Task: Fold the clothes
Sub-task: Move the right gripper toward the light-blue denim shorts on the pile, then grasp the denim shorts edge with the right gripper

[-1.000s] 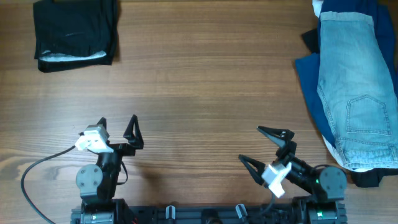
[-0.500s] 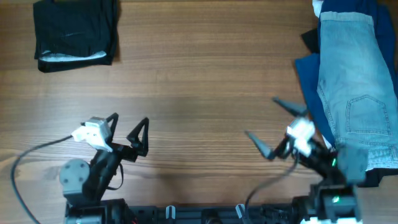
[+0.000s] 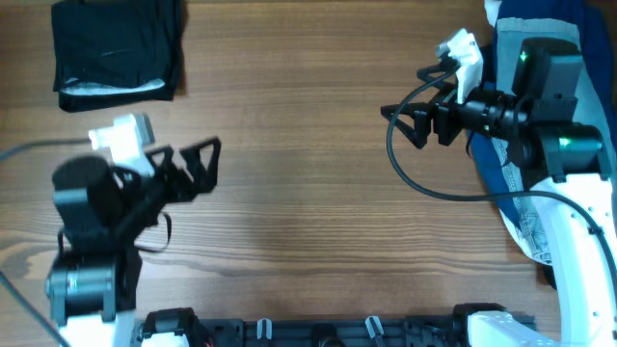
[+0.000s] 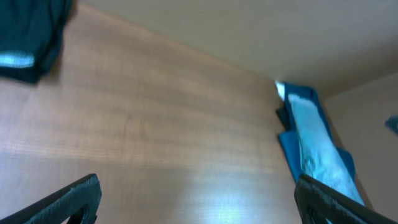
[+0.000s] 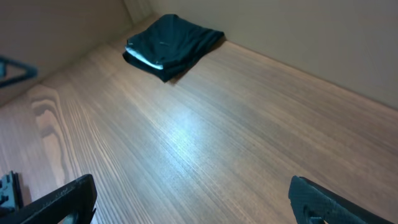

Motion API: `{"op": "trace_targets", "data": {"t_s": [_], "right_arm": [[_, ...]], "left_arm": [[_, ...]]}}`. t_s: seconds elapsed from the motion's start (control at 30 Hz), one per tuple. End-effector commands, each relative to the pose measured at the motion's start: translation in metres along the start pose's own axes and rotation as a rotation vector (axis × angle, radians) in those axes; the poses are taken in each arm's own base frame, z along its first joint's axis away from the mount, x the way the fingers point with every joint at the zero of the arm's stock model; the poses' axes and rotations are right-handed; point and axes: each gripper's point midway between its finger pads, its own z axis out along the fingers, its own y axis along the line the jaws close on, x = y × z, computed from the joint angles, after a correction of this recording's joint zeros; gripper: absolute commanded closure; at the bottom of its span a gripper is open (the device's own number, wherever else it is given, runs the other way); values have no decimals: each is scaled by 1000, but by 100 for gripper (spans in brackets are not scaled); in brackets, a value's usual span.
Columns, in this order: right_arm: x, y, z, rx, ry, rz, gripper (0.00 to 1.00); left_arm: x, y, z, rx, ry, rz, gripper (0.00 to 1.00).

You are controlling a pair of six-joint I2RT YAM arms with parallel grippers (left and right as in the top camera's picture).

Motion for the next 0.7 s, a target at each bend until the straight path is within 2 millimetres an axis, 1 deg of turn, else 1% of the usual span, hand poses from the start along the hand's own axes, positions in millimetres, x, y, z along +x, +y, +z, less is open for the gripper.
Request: {"op": "trace_targets", "data": {"t_s": [0.0,0.03,0.07,0.1,0.13,0.17,0.2,0.27,0.33,0.37,0.4,0.47,0.5,0.57,0.6,0.67], "right_arm": [[-7,5,-1,-41,-16,-33,0],[-6,1,0,-20,-5,-16,0],[0,-18,-2,88,23,40,0],[6,-42,-7,214,49,113,0],[11,-59,-12,297,60,164,0],[19,-83,-23,419,70,250,0],[31,-111,-39,548,71,363,0],[54,-150,-67,699,63,525,0],[79,-183,-92,791,52,673,0],[97,-201,-107,839,40,779,0],[116,-214,-119,873,29,889,0],[150,-230,-137,915,43,1034,1],[167,-236,-145,950,68,1077,3],[203,-244,-168,1091,152,1149,3],[221,-246,-186,1214,191,1196,2],[236,-247,-204,1334,210,1241,1]], "left_arm": [[-21,-5,23,47,-14,4,0],[-21,-3,32,55,2,-35,0],[-14,6,44,38,45,-114,0],[-10,11,50,26,69,-140,0],[-5,15,55,16,92,-153,0],[0,20,60,4,115,-165,0],[3,24,65,-5,135,-176,0],[8,29,71,-17,158,-188,0],[11,33,76,-26,173,-192,0],[12,36,78,-39,177,-194,0],[14,38,80,-45,182,-197,0],[16,41,83,-50,192,-202,0],[17,42,83,-52,196,-204,0],[17,42,84,-54,199,-206,0],[17,42,84,-54,199,-206,0],[17,42,84,-54,199,-206,0]]}}
